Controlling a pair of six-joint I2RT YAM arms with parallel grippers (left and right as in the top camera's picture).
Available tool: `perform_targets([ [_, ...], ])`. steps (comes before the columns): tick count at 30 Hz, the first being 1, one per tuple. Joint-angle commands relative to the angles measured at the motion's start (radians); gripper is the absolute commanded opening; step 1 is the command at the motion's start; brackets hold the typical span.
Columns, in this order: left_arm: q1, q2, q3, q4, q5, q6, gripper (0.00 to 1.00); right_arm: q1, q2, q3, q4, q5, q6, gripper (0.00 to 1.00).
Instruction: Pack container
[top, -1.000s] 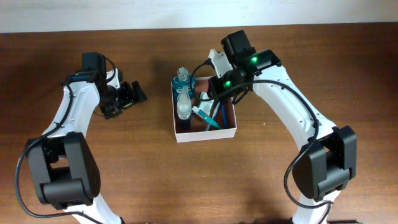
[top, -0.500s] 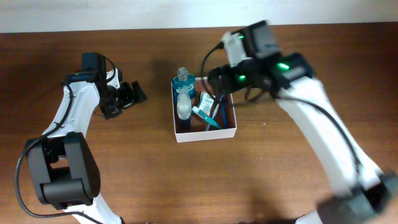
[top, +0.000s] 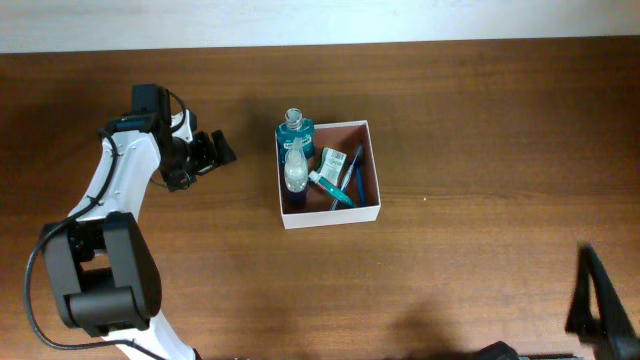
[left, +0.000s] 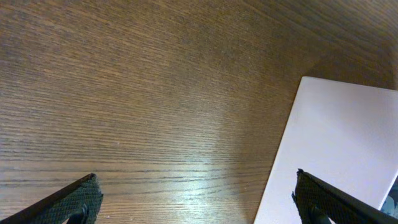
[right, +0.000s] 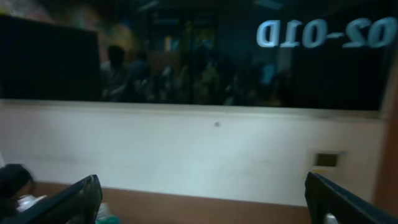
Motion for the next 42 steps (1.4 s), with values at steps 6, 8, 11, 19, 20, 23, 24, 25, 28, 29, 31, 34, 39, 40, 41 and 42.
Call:
perform_targets([
  [6, 0.002, 0.009, -0.005, -0.001, -0.003, 0.012, 0.99, 0.003, -0.084, -0.177, -0.037, 0.240, 0.071, 0.99],
  [8, 0.002, 0.009, -0.005, -0.001, -0.002, 0.011, 0.99, 0.003, -0.089, -0.177, -0.051, 0.385, 0.252, 0.98],
  [11, 0.002, 0.009, -0.005, -0.001, -0.002, 0.011, 0.99, 0.003, -0.089, -0.193, -0.091, 0.544, 0.460, 0.98],
  [19, 0.002, 0.009, -0.005, -0.001, -0.003, 0.012, 0.99, 0.003, -0.195, -0.189, -0.023, 0.177, 0.092, 0.99],
  [20, 0.002, 0.009, -0.005, -0.001, -0.003, 0.011, 0.99, 0.003, -0.218, -0.192, -0.021, 0.178, 0.092, 0.99],
  [23, 0.002, 0.009, -0.005, -0.001, -0.003, 0.011, 0.99, 0.003, -0.306, -0.225, -0.017, 0.184, 0.092, 0.98],
  [24, 0.002, 0.009, -0.005, -0.001, -0.002, 0.011, 0.99, 0.003, -0.321, -0.235, -0.013, 0.185, 0.092, 0.98],
  [25, 0.002, 0.009, -0.005, -0.001, -0.003, 0.012, 0.99, 0.003, -0.351, -0.259, -0.002, 0.186, 0.092, 0.99],
  [28, 0.002, 0.009, -0.005, -0.001, -0.003, 0.011, 0.99, 0.003, -0.390, -0.321, 0.020, 0.185, 0.092, 0.98],
  [29, 0.002, 0.009, -0.005, -0.001, -0.003, 0.011, 0.99, 0.004, -0.396, -0.355, 0.023, 0.185, 0.092, 0.98],
  [31, 0.002, 0.009, -0.005, -0.001, -0.003, 0.011, 0.99, 0.003, -0.397, -0.418, 0.033, 0.185, 0.096, 0.99],
  [34, 0.002, 0.009, -0.005, -0.001, -0.003, 0.011, 0.99, 0.003, -0.397, -0.511, 0.077, 0.185, 0.122, 0.99],
  [39, 0.002, 0.009, -0.005, -0.001, -0.002, 0.011, 0.99, 0.004, -0.397, -0.666, 0.160, 0.153, 0.185, 0.99],
  [40, 0.002, 0.009, -0.005, -0.001, -0.003, 0.011, 0.99, 0.003, -0.397, -0.692, 0.167, 0.140, 0.198, 0.98],
  [41, 0.002, 0.009, -0.005, -0.001, -0.003, 0.011, 0.99, 0.004, -0.397, -0.720, 0.176, 0.127, 0.211, 0.99],
  [42, 0.002, 0.009, -0.005, -0.001, -0.003, 0.011, 0.99, 0.004, -0.397, -0.760, 0.189, 0.101, 0.228, 0.98],
])
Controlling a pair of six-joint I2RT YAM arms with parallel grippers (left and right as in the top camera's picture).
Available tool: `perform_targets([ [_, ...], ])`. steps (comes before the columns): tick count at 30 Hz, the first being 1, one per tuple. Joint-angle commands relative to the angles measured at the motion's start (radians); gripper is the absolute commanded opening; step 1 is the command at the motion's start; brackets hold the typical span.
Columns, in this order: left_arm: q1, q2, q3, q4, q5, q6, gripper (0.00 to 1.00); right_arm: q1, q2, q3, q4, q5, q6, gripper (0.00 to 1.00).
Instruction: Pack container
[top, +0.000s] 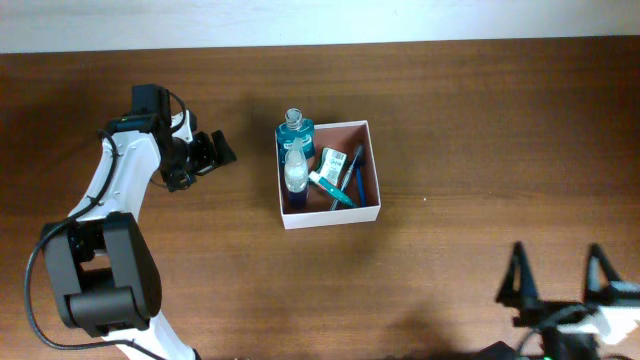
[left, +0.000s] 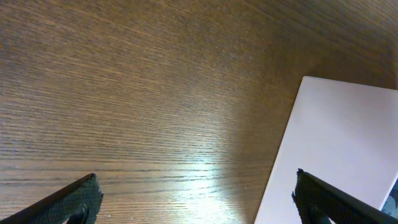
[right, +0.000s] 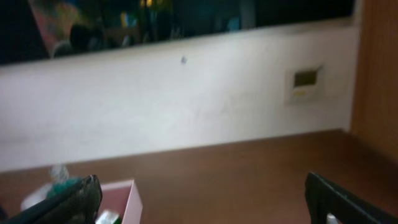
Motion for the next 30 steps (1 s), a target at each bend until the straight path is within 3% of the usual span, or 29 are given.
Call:
perform_targets([
  [1, 0.002, 0.009, -0.005, 0.001, 0.000, 0.011, 0.99, 0.004, -0.010, -0.106, 0.034, -0.094, 0.060, 0.99],
  [7, 0.002, 0.009, -0.005, 0.001, 0.000, 0.011, 0.99, 0.003, -0.009, -0.233, 0.097, -0.257, 0.060, 0.99],
  [16, 0.002, 0.009, -0.005, 0.001, 0.000, 0.011, 0.99, 0.003, -0.008, -0.375, 0.127, -0.277, 0.063, 0.98],
  [20, 0.002, 0.009, -0.005, 0.001, 0.000, 0.012, 0.99, 0.003, -0.008, -0.506, 0.251, -0.256, 0.064, 0.98],
  [25, 0.002, 0.009, -0.005, 0.001, 0.000, 0.011, 1.00, 0.003, -0.008, -0.602, 0.407, -0.258, 0.275, 0.98],
  [30, 0.002, 0.009, -0.005, 0.001, 0.000, 0.011, 0.99, 0.003, -0.008, -0.640, 0.441, -0.262, 0.248, 0.99],
])
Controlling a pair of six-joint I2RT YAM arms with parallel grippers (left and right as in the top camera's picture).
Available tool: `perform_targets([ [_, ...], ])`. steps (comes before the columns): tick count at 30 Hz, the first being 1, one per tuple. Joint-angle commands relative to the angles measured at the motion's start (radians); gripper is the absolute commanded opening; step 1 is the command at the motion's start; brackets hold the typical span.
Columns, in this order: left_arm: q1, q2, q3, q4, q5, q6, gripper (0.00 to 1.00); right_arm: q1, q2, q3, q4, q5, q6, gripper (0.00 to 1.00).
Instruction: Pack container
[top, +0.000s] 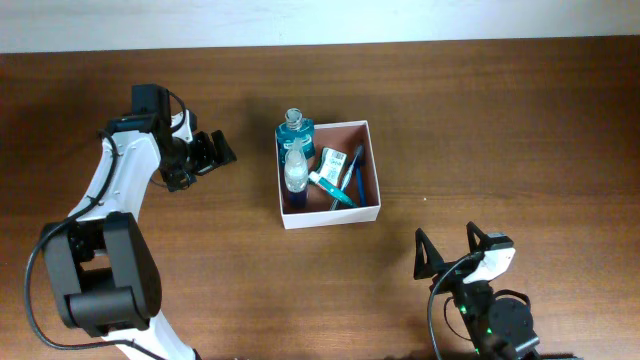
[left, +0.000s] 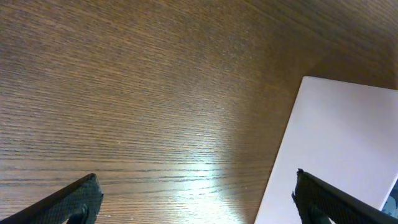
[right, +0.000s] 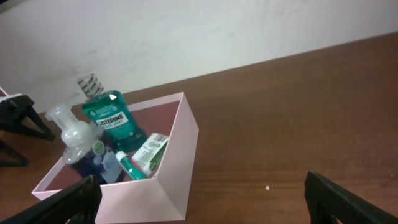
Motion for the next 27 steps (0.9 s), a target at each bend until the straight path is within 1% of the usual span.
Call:
perform_targets([
  [1, 0.002, 0.009, -0.005, 0.001, 0.000, 0.012, 0.99, 0.003, -0.003, -0.021, 0.010, -0.025, -0.035, 0.99],
  [5, 0.002, 0.009, -0.005, 0.001, 0.000, 0.012, 0.99, 0.003, -0.002, -0.021, 0.010, -0.018, -0.081, 0.98],
  [8, 0.002, 0.009, -0.005, 0.001, 0.000, 0.011, 0.99, 0.003, -0.001, -0.021, 0.013, 0.059, -0.138, 0.98],
  [12, 0.002, 0.009, -0.005, 0.001, 0.000, 0.011, 0.99, 0.003, 0.000, -0.021, 0.026, 0.321, -0.152, 0.99],
  [15, 0.002, 0.009, -0.005, 0.001, 0.000, 0.011, 0.99, 0.003, 0.000, -0.021, 0.034, 0.448, -0.104, 0.99],
  [17, 0.002, 0.009, -0.005, 0.001, 0.000, 0.011, 0.99, 0.003, 0.000, -0.021, 0.059, 0.528, -0.101, 0.99],
  [18, 0.002, 0.009, -0.005, 0.001, 0.000, 0.011, 0.99, 0.003, 0.000, -0.021, 0.098, 0.609, -0.101, 0.99],
  [22, 0.002, 0.009, -0.005, 0.001, 0.000, 0.012, 0.99, 0.001, 0.000, -0.021, 0.182, 0.638, -0.142, 0.99],
  [25, 0.002, 0.009, -0.005, 0.001, 0.000, 0.012, 1.00, -0.027, 0.000, -0.021, 0.259, 0.635, -0.244, 0.99],
  [27, 0.002, 0.009, -0.005, 0.001, 0.000, 0.012, 0.99, -0.065, 0.000, -0.021, 0.289, 0.635, -0.274, 0.99],
])
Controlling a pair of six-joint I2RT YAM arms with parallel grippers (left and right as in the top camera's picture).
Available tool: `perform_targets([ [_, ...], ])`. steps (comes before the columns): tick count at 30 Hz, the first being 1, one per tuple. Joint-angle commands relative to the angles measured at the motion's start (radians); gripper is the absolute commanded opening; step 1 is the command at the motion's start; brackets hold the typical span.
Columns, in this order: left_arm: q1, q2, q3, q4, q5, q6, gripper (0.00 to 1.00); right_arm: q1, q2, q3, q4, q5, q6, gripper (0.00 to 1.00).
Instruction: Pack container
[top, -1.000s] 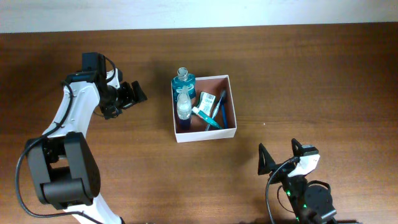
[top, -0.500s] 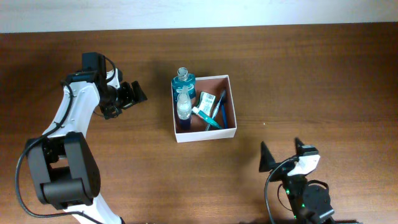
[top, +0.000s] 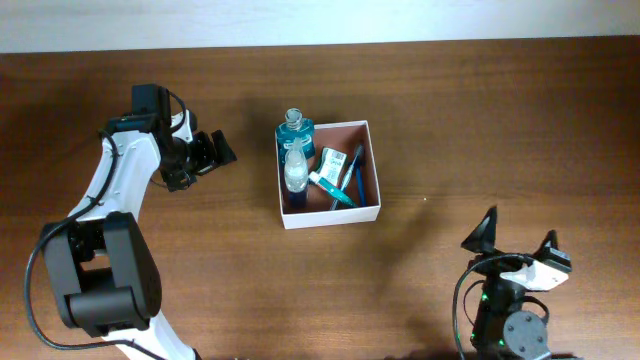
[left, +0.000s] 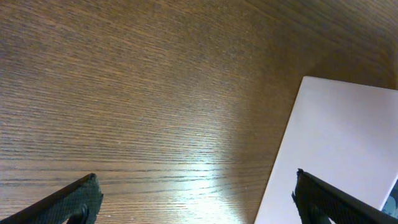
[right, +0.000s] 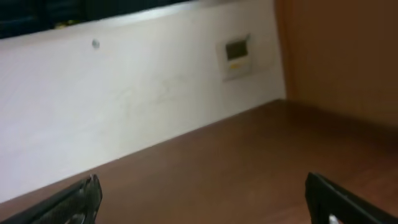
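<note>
A white box (top: 331, 216) with a reddish floor stands mid-table. In it are a teal mouthwash bottle (top: 295, 128), a clear pump bottle (top: 295, 171), a toothpaste tube (top: 330, 187), a green packet (top: 333, 159) and a blue stick-like item (top: 355, 170). To the left of the box my left gripper (top: 211, 152) is open and holds nothing; its wrist view has the box wall (left: 336, 143) at the right. My right gripper (top: 518, 238) is open and empty at the front right, well apart from the box, which its wrist view does not show.
Brown wooden table (top: 480, 110) around the box. The right wrist view shows bare tabletop (right: 249, 162), a white wall (right: 137, 93) with a small wall plate (right: 238, 48), and a brown panel at the right.
My right gripper has shifted to the right along the front of the table and turned away from the box, which has left its wrist view. The left arm and box contents are unchanged.
My right arm was first at the table's front right corner, its camera on a dark window and wall. Then it stood open at the front edge, then further left facing the packed box. Now it sits further right, facing the wall. The left gripper stayed open beside the box.
</note>
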Motion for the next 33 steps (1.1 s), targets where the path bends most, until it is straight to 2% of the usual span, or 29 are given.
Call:
perform_targets([
  [1, 0.002, 0.009, -0.005, 0.001, 0.000, 0.011, 0.99, -0.092, -0.002, -0.002, 0.040, 0.043, -0.093, 0.99],
  [6, 0.002, 0.009, -0.005, 0.001, 0.000, 0.011, 0.99, -0.192, -0.002, -0.002, 0.040, 0.040, -0.082, 0.99],
  [12, 0.002, 0.009, -0.005, 0.001, 0.000, 0.011, 0.99, -0.330, -0.002, -0.002, 0.019, -0.221, -0.083, 0.99],
  [17, 0.002, 0.009, -0.005, 0.001, 0.000, 0.011, 0.99, -0.402, -0.002, -0.002, -0.090, -0.398, -0.083, 0.99],
  [19, 0.002, 0.009, -0.005, 0.001, 0.000, 0.011, 0.99, -0.413, -0.002, -0.002, -0.129, -0.453, -0.083, 0.99],
  [33, 0.002, 0.009, -0.005, 0.001, 0.000, 0.012, 0.99, -0.413, -0.002, -0.002, -0.240, -0.502, -0.082, 0.98],
])
